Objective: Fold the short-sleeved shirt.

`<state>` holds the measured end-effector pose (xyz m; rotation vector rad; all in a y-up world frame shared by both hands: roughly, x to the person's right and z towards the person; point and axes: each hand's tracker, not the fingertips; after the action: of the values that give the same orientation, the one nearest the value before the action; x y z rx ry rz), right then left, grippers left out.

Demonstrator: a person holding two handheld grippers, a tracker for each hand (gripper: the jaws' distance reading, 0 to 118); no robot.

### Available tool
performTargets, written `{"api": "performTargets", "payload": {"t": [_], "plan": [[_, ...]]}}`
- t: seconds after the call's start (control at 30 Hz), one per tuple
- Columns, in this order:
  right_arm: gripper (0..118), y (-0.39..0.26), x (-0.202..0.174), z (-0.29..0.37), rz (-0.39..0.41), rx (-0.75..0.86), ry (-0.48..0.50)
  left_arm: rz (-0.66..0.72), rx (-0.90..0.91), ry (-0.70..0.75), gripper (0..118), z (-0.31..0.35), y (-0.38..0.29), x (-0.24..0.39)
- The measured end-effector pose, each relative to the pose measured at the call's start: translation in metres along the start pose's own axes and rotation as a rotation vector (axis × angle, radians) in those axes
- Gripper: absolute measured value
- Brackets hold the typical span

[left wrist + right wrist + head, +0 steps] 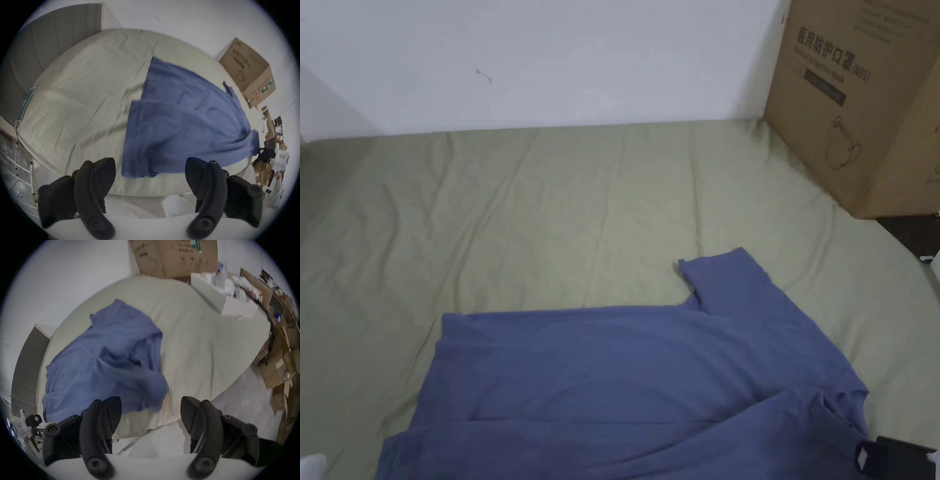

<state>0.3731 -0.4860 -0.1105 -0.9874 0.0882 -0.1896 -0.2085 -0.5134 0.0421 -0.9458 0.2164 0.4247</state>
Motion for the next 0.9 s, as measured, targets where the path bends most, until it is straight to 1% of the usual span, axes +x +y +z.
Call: {"api": "performTargets", "payload": {"t": [0.07,0.1,0.13,0.17,0.2,0.23,0.27,0.33,0.37,0.43,0.47,0.5,0.57,0.6,0.63,0.67,0.7,0.77,0.8,0.83,0.87,0.9], "plan": [[79,0.016,-0.013,0.013,0.057,0.082,0.000,-0.008,0.050,-0.029,93,0.008,0.013,0.009],[78,0.023,-0.017,0.014,0.076,0.105,-0.009,-0.024,0.077,-0.045,87,0.009,0.019,0.014],[73,0.030,-0.024,0.013,0.088,0.114,-0.004,-0.037,0.099,-0.046,72,0.008,0.024,0.020],[55,0.034,-0.028,0.009,0.078,0.114,0.013,-0.046,0.098,-0.041,44,0.003,0.028,0.027],[18,0.037,-0.030,-0.001,0.059,0.119,0.021,-0.044,0.096,-0.031,5,-0.006,0.032,0.031],[5,0.040,-0.032,-0.012,0.023,0.099,0.048,-0.043,0.093,-0.039,1,-0.014,0.037,0.033],[5,0.044,-0.032,-0.023,0.013,0.047,0.094,-0.038,0.067,-0.059,0,-0.022,0.040,0.035],[2,0.051,-0.035,-0.046,-0.026,0.029,0.107,-0.011,0.053,-0.086,0,-0.035,0.046,0.039],[2,0.058,-0.036,-0.056,-0.015,0.010,0.133,-0.017,0.047,-0.092,0,-0.040,0.051,0.041],[2,0.086,-0.039,-0.073,-0.009,0.031,0.131,-0.033,0.043,-0.084,0,-0.048,0.063,0.046],[4,0.103,-0.038,-0.082,-0.001,0.052,0.148,-0.040,0.048,-0.084,0,-0.051,0.069,0.047],[20,0.120,-0.041,-0.093,0.005,0.058,0.159,-0.043,0.051,-0.084,0,-0.055,0.077,0.048],[72,0.161,-0.042,-0.123,0.024,0.048,0.151,-0.045,0.059,-0.081,0,-0.059,0.088,0.052],[87,0.178,-0.045,-0.139,0.034,0.030,0.134,-0.044,0.065,-0.080,0,-0.062,0.093,0.052],[87,0.194,-0.047,-0.157,0.052,0.031,0.114,-0.046,0.063,-0.078,0,-0.066,0.098,0.054],[87,0.205,-0.046,-0.175,0.090,0.023,0.107,-0.047,0.066,-0.076,0,-0.069,0.100,0.055],[87,0.216,-0.045,-0.199,0.135,-0.020,0.097,-0.047,0.071,-0.076,0,-0.072,0.101,0.055],[87,0.221,-0.045,-0.242,0.190,-0.131,0.018,-0.045,0.064,-0.072,0,-0.079,0.103,0.056],[87,0.219,-0.043,-0.261,0.197,-0.187,-0.035,-0.043,0.063,-0.073,0,-0.082,0.103,0.056],[87,0.212,-0.040,-0.279,0.212,-0.253,-0.055,-0.040,0.055,-0.075,0,-0.086,0.102,0.053],[86,0.208,-0.040,-0.280,0.203,-0.226,-0.019,-0.044,0.038,-0.080,0,-0.090,0.103,0.052],[86,0.209,-0.047,-0.268,0.207,-0.168,-0.023,-0.047,0.025,-0.079,0,-0.095,0.105,0.051]]}}
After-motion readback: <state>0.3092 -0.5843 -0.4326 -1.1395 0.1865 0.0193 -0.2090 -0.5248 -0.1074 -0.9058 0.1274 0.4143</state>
